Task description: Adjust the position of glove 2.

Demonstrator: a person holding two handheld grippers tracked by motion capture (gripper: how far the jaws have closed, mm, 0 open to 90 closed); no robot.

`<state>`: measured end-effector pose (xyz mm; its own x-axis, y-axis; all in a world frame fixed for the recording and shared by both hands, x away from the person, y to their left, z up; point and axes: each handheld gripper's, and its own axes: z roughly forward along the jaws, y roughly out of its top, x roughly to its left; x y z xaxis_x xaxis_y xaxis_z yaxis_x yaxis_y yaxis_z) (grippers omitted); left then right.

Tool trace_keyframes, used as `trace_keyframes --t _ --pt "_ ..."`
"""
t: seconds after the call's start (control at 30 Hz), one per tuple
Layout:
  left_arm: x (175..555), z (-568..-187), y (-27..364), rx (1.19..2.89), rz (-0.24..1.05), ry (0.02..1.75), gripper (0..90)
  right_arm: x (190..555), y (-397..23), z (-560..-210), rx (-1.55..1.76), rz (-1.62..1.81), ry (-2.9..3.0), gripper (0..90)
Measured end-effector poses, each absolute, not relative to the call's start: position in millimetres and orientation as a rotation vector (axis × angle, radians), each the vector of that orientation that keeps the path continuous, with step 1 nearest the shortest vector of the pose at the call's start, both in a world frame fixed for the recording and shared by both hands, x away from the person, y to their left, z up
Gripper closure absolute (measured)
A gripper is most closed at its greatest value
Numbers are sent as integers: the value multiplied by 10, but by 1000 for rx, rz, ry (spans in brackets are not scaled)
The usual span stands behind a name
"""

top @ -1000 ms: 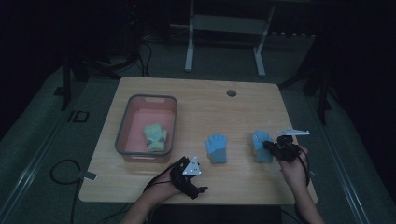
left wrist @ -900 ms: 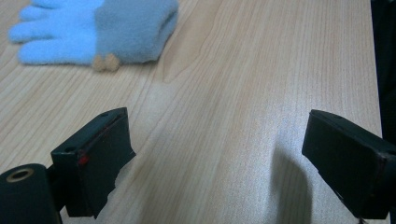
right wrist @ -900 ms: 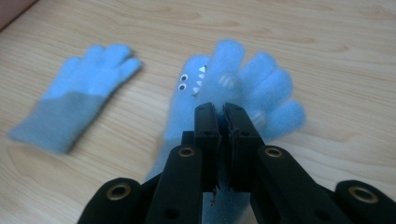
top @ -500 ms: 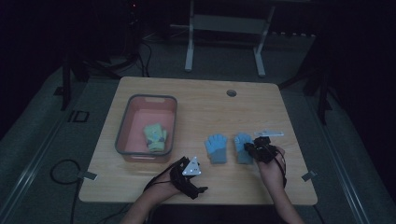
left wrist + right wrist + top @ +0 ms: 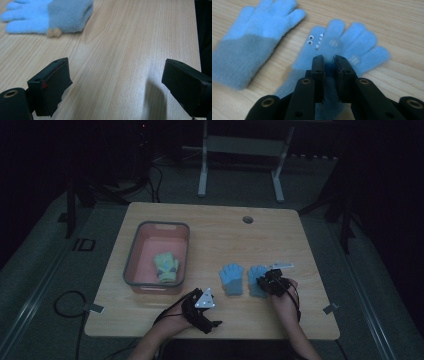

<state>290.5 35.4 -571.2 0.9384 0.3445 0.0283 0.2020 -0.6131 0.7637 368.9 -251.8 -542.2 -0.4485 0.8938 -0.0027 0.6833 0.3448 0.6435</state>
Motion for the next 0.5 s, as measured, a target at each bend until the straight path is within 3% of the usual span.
trace_keyframes --t 0.23,0.5 --pt "2902 -5717 344 2263 231 370 85 3705 -2608 -5284 1274 856 2333 658" --pt "2898 -5718 346 2257 224 372 85 3756 -2678 -5278 1016 880 2479 612"
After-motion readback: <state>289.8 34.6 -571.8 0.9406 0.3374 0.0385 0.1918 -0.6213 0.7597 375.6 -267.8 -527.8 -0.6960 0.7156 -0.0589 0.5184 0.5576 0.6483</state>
